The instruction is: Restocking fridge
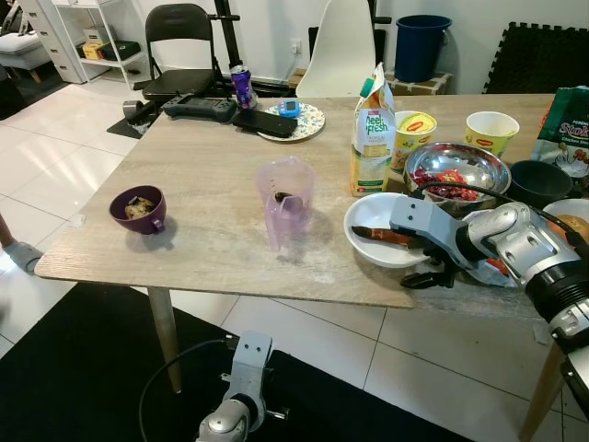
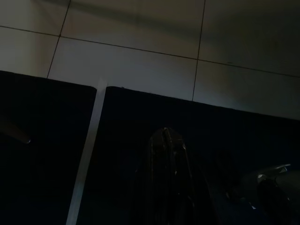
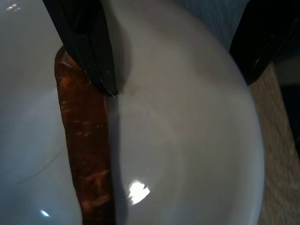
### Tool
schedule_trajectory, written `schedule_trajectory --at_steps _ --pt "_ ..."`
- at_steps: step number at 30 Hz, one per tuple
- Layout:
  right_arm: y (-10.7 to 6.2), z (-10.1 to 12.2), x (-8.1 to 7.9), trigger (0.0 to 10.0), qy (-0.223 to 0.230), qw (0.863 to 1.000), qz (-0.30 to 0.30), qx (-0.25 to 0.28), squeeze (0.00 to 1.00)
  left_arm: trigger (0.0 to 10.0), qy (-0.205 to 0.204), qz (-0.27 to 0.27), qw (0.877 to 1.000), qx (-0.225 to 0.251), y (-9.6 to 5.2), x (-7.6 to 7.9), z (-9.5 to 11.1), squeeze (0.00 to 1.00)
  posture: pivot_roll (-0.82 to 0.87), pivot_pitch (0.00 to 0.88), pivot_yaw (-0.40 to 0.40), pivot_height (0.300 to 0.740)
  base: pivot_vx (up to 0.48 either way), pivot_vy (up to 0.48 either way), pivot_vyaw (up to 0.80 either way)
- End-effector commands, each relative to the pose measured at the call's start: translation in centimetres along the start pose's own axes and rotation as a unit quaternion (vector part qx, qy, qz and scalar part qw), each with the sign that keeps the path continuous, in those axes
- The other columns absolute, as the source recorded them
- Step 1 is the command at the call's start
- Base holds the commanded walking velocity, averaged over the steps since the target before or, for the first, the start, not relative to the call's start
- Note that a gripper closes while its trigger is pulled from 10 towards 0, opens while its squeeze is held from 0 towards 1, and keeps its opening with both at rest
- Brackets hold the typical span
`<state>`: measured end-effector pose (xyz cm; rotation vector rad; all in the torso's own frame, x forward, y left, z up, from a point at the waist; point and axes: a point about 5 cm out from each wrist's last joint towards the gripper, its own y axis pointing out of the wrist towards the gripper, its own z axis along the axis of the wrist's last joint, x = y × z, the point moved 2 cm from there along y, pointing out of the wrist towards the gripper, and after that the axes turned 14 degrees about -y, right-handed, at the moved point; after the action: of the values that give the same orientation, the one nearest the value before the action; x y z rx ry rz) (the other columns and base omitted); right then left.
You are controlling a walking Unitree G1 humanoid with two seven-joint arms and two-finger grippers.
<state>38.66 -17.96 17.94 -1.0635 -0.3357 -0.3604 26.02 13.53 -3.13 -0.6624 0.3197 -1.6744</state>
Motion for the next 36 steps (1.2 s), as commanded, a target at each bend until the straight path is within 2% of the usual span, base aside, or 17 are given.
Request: schedule_trajectory --at_steps 1,9,10,12,13,14,36 --pt "-0.2 -1.0 -0.3 10.0 0.012 1.0 0.011 -0.019 0.0 10.0 -0.008 0.008 1.0 -0.019 -0.2 -0.3 -1.0 0.0 -0.08 0.099 0.029 0.74 0.0 0.0 0.0" --pt "-0.7 -0.4 -0.3 10.0 -0.009 0.999 0.031 -0.005 0.0 10.0 -0.01 0.007 1.0 -0.016 -0.1 -0.3 -1.0 0.0 -0.08 0.096 0.027 0.74 0.0 0.0 0.0" --pt "-0.8 -0.2 -0.2 8.9 -0.011 0.999 0.034 -0.003 0.0 10.0 -0.01 0.007 1.0 -0.016 -0.1 -0.3 -1.0 0.0 -0.08 0.096 0.027 0.74 0.0 0.0 0.0" --pt "-0.8 -0.1 -0.2 8.9 -0.012 0.999 0.035 -0.002 0.0 10.0 -0.01 0.007 1.0 -0.016 -0.1 -0.3 -1.0 0.0 -0.08 0.096 0.027 0.74 0.0 0.0 0.0" --pt "-0.8 0.0 -0.2 2.9 -0.012 0.999 0.037 0.0 0.0 10.0 -0.011 0.008 1.0 -0.016 -0.1 -0.3 -1.0 0.0 -0.08 0.096 0.027 0.74 0.0 0.0 0.0" --pt "-0.8 0.0 -0.2 0.0 -0.012 0.999 0.038 0.001 0.0 10.0 -0.011 0.008 1.0 -0.016 -0.1 -0.3 -0.9 0.0 -0.08 0.096 0.027 0.74 0.0 0.0 0.0" --pt "-0.6 0.2 -0.6 0.0 -0.008 0.999 0.043 0.012 0.0 10.0 -0.01 0.011 1.0 -0.016 -0.2 -0.4 -0.9 0.0 -0.08 0.1 0.029 0.74 0.0 0.0 0.0"
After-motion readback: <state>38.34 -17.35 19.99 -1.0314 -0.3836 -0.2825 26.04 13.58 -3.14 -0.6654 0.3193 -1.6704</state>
